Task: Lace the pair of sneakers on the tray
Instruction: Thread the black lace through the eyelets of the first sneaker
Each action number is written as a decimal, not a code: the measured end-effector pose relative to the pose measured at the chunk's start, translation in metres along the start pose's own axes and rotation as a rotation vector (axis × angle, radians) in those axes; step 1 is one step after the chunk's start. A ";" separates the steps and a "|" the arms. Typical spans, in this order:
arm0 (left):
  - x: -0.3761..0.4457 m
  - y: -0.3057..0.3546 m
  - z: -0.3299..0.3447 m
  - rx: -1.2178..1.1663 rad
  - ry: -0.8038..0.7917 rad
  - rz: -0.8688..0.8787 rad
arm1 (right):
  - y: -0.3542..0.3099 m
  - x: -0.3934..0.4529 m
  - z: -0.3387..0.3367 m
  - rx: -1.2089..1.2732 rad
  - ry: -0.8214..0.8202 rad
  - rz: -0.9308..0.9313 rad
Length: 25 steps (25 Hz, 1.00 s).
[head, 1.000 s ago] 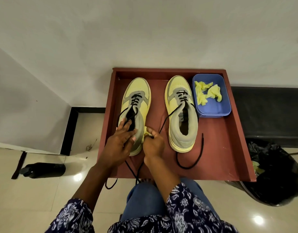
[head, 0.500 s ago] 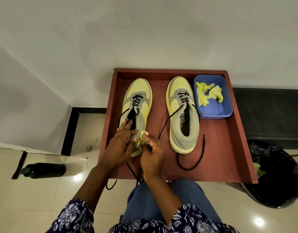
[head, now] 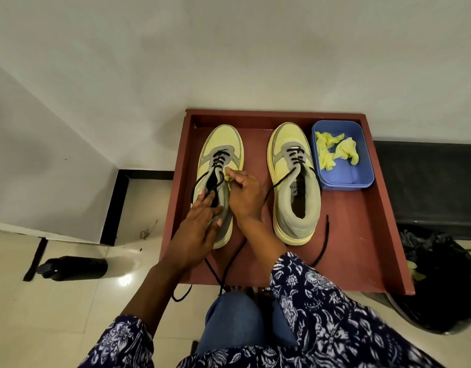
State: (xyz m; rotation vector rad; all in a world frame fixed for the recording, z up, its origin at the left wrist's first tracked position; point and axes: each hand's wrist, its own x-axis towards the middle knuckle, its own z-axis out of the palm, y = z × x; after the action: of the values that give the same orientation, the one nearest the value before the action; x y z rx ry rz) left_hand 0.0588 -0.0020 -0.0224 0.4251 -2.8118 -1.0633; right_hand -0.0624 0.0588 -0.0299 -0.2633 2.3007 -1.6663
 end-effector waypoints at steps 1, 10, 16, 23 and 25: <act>0.000 -0.001 0.001 0.002 -0.006 -0.004 | 0.001 -0.002 -0.001 -0.014 -0.002 -0.003; -0.001 -0.001 0.002 0.037 -0.011 -0.015 | 0.049 -0.070 0.001 0.154 0.123 0.207; 0.000 -0.005 0.004 0.087 -0.018 0.036 | 0.054 -0.064 0.000 0.283 0.062 0.370; 0.000 -0.005 0.003 0.001 0.006 0.050 | 0.031 0.008 0.004 0.209 0.018 0.410; 0.000 -0.006 0.003 -0.013 0.012 0.051 | 0.023 0.023 0.002 0.218 0.026 0.412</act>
State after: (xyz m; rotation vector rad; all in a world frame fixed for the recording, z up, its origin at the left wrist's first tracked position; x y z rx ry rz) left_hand 0.0598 -0.0037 -0.0287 0.3548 -2.7880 -1.0650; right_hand -0.0824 0.0571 -0.0552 0.2627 1.9918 -1.6823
